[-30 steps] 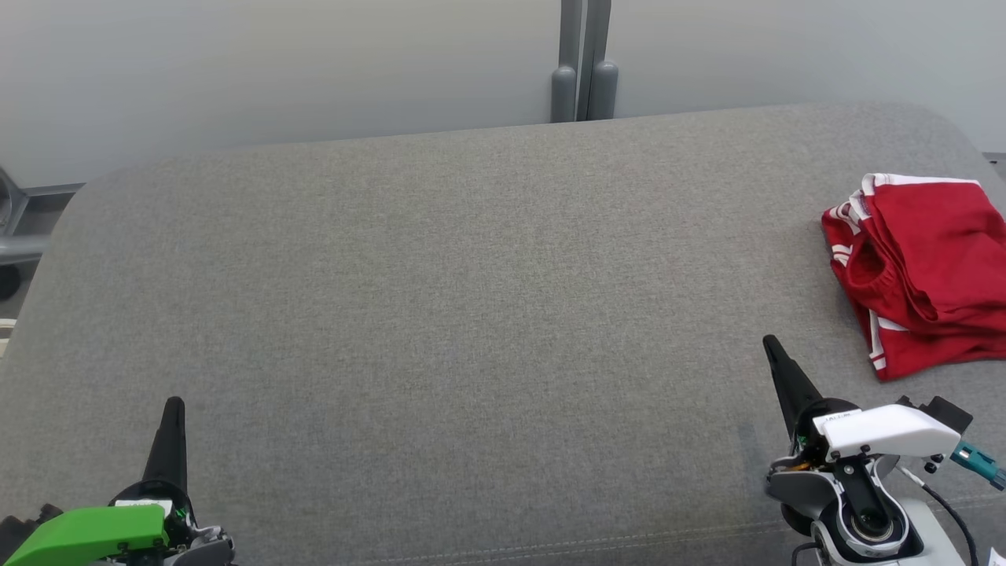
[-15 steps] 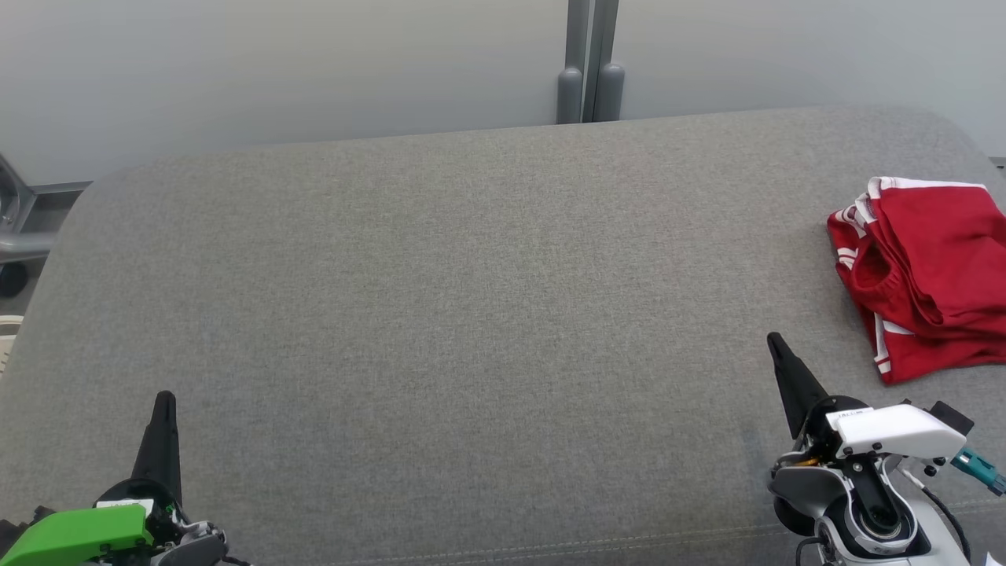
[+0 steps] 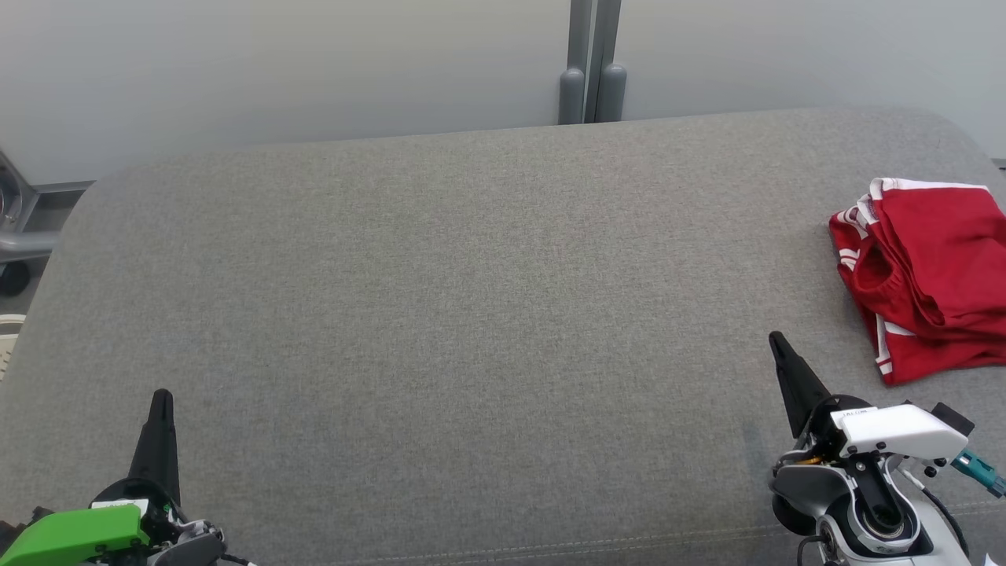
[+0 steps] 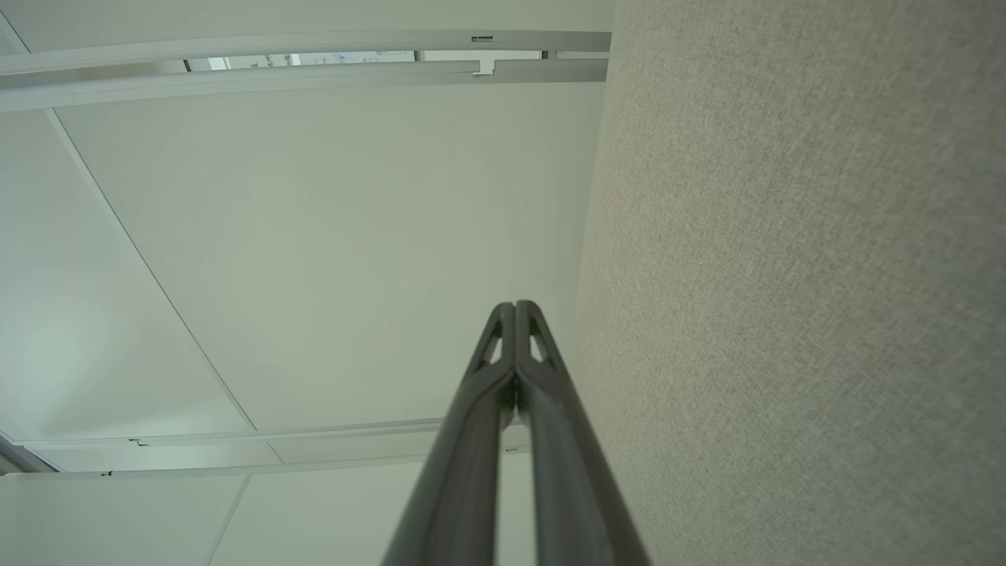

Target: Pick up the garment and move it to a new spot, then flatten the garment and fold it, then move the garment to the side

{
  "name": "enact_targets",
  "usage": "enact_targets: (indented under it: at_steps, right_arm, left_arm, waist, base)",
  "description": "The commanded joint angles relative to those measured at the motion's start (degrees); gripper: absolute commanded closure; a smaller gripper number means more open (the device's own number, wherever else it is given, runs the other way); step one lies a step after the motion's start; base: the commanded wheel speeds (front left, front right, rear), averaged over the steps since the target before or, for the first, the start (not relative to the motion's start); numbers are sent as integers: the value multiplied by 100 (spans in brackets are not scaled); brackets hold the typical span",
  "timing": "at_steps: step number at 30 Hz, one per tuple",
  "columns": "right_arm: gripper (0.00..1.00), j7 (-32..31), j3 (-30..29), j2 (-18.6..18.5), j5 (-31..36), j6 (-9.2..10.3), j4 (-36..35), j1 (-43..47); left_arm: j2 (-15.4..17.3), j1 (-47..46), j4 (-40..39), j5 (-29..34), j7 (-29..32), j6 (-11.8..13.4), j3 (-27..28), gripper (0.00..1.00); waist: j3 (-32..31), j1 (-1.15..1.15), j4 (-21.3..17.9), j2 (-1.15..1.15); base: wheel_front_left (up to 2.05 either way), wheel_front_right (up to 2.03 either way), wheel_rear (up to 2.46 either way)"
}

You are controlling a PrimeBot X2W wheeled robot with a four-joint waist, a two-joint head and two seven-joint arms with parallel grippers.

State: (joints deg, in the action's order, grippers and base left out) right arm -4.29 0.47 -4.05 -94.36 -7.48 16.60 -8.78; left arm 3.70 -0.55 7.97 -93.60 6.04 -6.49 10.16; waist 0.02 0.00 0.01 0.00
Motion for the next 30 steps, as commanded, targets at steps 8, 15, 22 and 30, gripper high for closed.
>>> enact_targets:
  at_steps: [8, 15, 22, 30]
  right_arm:
    - [100, -30, -26, 2, 7, -2, -15, -45]
    - [100, -35, -33, 8, 17, -2, -15, -45]
    - [100, -44, -40, 13, 22, -2, -14, -45]
    - [100, -54, -49, 20, 28, -2, -13, -45]
  left_arm:
    - [-10, -63, -10, -22, 32, -15, 25, 100]
    - [-12, -63, -10, -18, 35, -13, 27, 100]
    - [-14, -64, -10, -13, 40, -13, 30, 100]
    - [-17, -65, -10, -9, 33, -14, 33, 100]
  waist:
    - [0, 0, 0, 0]
    - [0, 0, 0, 0]
    - [0, 0, 0, 0]
    - [0, 0, 0, 0]
  base:
    - [0, 0, 0]
    - [0, 0, 0]
    - [0, 0, 0]
    - [0, 0, 0]
